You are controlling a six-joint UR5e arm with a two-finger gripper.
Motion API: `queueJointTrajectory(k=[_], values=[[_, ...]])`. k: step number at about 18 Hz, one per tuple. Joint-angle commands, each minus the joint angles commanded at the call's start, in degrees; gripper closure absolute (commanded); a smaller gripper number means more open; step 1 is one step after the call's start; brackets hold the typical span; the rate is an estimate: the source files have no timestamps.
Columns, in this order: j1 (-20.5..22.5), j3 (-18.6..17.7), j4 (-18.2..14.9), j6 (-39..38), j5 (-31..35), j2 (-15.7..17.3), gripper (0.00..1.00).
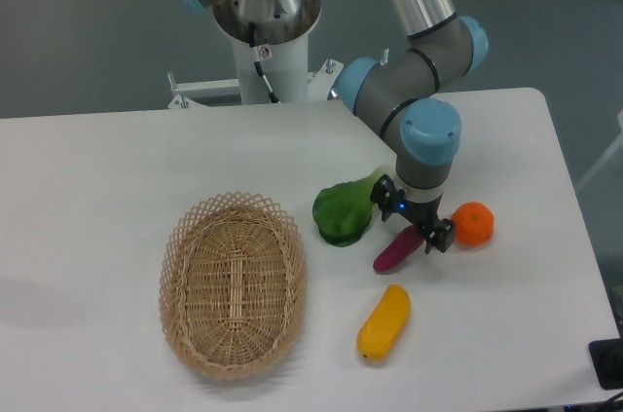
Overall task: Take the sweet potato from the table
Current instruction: 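Close the gripper on the purple sweet potato, then lift the held sweet potato up off the table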
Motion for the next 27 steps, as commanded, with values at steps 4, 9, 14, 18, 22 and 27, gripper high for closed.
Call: queueJointTrajectory(k=[4,9,14,18,22,27], values=[[-0.09,0.0,0.36,0.09,0.0,-0.09,0.15],[-0.09,0.0,0.45,0.26,0.09,-0.09,0.53],[-0.09,0.17,0.27,0.17,0.09,0.26,0.67],[-0.09,0.26,0.18,0.35,0.09,0.7,0.71],[-0.09,0.61,0.01,0.26,0.0,2.8,0.71],[0.7,1.93,-3.4,0.26,-1.75,9.66,0.69]])
